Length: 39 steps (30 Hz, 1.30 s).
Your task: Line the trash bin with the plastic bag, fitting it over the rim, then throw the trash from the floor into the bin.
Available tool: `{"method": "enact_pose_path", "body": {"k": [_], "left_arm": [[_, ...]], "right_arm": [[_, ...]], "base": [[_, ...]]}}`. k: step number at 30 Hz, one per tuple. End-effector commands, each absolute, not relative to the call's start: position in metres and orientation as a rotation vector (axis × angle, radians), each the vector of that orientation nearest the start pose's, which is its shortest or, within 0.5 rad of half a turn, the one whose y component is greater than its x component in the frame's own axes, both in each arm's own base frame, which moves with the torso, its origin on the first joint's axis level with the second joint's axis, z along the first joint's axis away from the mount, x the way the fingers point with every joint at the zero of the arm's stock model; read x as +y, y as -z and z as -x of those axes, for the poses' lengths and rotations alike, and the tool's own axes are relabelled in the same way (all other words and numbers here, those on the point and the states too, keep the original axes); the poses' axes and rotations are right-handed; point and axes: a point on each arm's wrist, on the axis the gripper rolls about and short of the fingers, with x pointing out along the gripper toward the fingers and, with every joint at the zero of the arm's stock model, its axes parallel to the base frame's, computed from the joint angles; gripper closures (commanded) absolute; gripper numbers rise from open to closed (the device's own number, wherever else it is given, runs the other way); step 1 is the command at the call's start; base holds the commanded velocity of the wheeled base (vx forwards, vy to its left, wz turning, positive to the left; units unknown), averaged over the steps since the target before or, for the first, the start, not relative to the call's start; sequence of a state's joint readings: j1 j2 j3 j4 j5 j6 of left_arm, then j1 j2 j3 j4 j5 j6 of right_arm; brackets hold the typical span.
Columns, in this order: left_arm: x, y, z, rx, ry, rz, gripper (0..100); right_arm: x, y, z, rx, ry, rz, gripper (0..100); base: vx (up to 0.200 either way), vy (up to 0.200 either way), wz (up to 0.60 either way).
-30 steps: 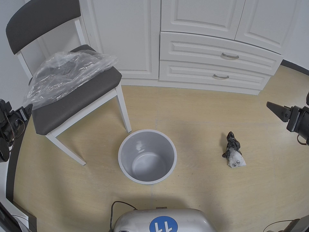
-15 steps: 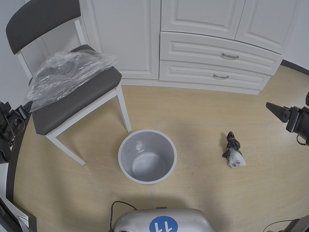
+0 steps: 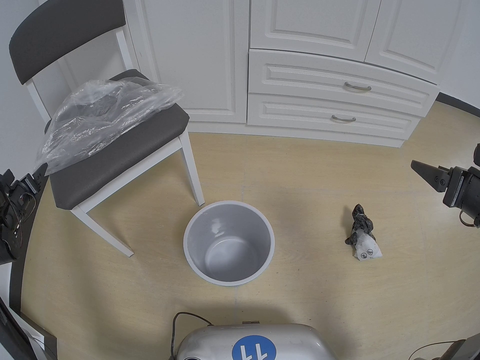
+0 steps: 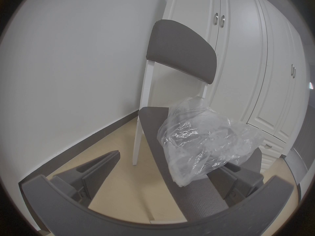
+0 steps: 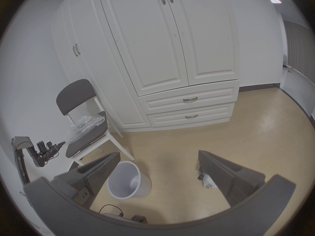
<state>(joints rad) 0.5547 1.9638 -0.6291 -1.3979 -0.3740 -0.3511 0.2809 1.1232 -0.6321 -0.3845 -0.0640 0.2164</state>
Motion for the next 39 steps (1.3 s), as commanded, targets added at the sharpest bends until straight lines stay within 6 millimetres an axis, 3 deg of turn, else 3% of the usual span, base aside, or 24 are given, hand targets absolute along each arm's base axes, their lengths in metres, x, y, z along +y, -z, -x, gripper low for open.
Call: {"method": "enact_pose_path", "body": {"k": [1, 15, 16, 27, 39], "left_arm": [[0.169, -0.124, -0.285, -0.083, -0.173, 0.328, 0], [0.171, -0.112, -0.293, -0.115, -0.157, 0.315, 0], [0.170, -0.113, -0.292, -0.117, -0.157, 0.314, 100], [0.162, -0.133, -0.282, -0.163, -0.138, 0.335, 100], [0.137, -0.152, -0.262, -0.181, -0.073, 0.319, 100]], "right_arm": [[0.044, -0.244, -0.156, 0.129, -0.205, -0.197, 0], [0.044, -0.242, -0.157, 0.138, -0.204, -0.194, 0], [0.044, -0.242, -0.157, 0.138, -0.206, -0.193, 0], [0.044, -0.243, -0.156, 0.131, -0.208, -0.195, 0], [0.052, -0.229, -0.155, -0.054, -0.227, -0.080, 0]], "base": [[0.000, 0.000, 0.00], [0.000, 0.000, 0.00], [0.000, 0.000, 0.00], [0.000, 0.000, 0.00], [0.000, 0.000, 0.00]]}}
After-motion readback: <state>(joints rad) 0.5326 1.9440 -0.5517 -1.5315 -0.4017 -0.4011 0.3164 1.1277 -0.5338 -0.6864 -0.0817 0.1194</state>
